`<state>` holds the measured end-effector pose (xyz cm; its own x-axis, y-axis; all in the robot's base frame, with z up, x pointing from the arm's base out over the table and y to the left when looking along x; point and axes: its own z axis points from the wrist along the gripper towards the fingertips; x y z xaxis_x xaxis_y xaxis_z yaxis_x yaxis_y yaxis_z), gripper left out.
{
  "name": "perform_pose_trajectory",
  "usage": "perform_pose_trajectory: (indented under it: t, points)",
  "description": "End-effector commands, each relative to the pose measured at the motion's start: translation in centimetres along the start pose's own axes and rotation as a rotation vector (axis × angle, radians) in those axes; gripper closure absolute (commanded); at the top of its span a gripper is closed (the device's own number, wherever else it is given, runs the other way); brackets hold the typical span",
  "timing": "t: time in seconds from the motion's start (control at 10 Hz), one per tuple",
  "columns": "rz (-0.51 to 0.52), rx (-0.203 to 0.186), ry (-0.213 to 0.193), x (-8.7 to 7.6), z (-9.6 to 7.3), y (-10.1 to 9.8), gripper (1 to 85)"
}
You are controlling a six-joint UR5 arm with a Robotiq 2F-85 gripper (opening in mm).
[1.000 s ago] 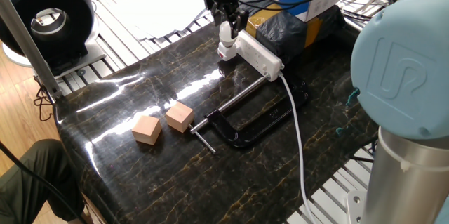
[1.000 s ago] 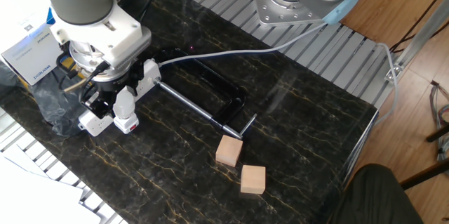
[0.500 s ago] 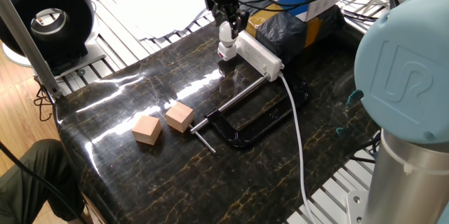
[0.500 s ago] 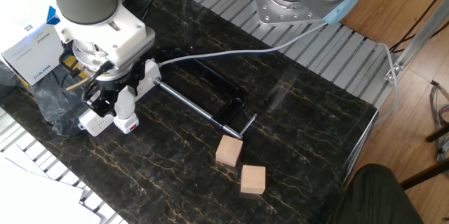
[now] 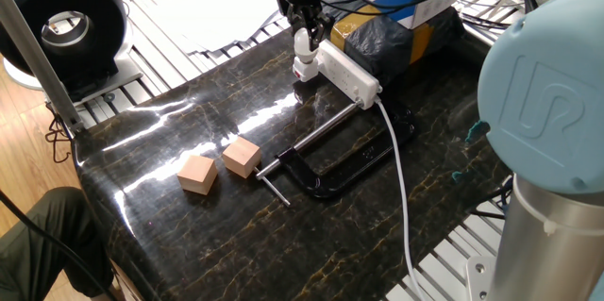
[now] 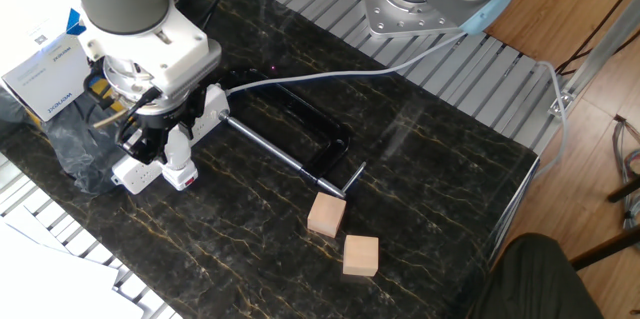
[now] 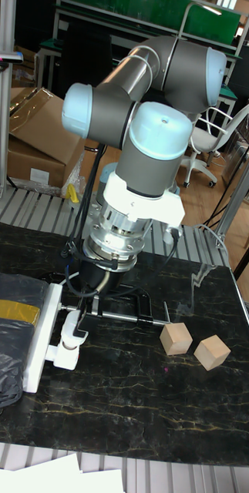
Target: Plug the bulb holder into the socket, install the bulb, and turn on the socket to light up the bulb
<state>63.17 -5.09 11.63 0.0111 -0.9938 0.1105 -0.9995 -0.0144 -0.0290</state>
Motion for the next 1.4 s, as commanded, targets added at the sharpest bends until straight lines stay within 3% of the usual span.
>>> perform_pose_trajectory:
  t: [0.0,0.3,0.5,1.3]
  points:
    - [0.038,-0.012,-0.02,-0.32,-0.12,0.29,49.7]
    - [0.106,-0.006,-0.026,-0.43,-0.07,0.09,65.0]
    - [0.169,-0.001,-0.021,-0.26,0.01,-0.1,82.7]
    - [0.328,-0.003,-0.016,-0.01,-0.02,-0.09,84.7]
